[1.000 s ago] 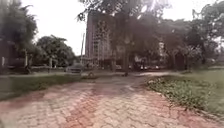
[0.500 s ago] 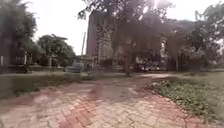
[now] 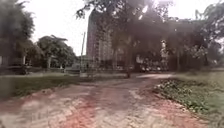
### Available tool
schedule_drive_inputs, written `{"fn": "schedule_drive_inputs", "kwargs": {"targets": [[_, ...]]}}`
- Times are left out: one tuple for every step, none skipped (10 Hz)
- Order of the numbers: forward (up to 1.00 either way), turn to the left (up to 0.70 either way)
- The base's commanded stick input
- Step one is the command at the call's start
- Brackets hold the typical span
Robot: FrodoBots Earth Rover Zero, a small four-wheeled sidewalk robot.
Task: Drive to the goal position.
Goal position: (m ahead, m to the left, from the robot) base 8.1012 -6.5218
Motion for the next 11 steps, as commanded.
{"fn": "schedule_drive_inputs", "kwargs": {"targets": [[0.7, 0.0], [0.7, 0.0], [0.7, 0.0], [0.7, 0.0], [0.7, 0.0], [0.7, 0.0], [0.7, 0.0], [0.7, 0.0], [0.7, 0.0], [0.7, 0.0], [0.7, 0.0]]}}
